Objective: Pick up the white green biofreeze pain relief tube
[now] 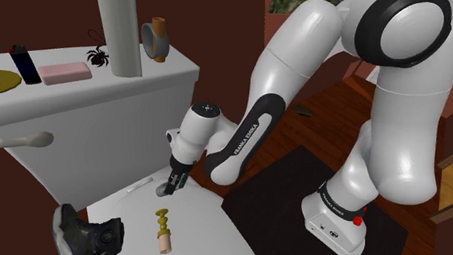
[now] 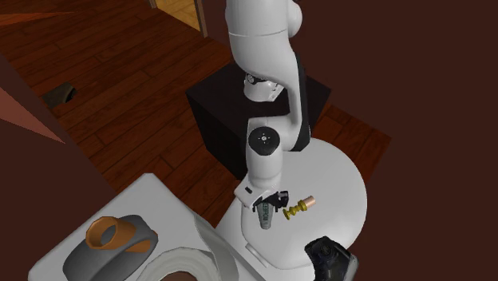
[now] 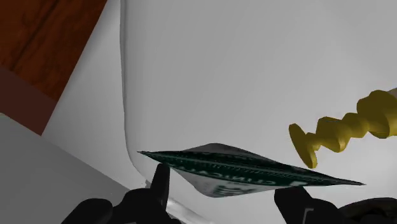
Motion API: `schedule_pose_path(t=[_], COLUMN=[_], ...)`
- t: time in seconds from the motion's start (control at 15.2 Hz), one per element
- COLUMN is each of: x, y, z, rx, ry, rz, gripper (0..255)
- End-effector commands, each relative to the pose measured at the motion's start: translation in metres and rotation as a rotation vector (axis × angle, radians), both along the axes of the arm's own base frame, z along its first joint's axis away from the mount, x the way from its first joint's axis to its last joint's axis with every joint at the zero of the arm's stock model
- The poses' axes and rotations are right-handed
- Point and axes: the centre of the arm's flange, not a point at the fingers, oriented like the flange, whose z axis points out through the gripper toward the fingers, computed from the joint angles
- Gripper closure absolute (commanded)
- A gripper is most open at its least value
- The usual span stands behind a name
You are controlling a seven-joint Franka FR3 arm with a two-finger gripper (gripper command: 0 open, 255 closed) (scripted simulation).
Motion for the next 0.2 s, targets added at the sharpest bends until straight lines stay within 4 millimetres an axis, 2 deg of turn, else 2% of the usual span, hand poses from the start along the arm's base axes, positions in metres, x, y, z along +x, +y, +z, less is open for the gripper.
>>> schedule_pose_path(t=[0.0,0.13], x=[-0.0006,-0.0006], y=[-0.0001,-0.0001], z=[0.0106,0.0114], rx=[0.000,0.000], ry=[0.000,0.000], rz=[0.000,0.000], gripper=[255,255])
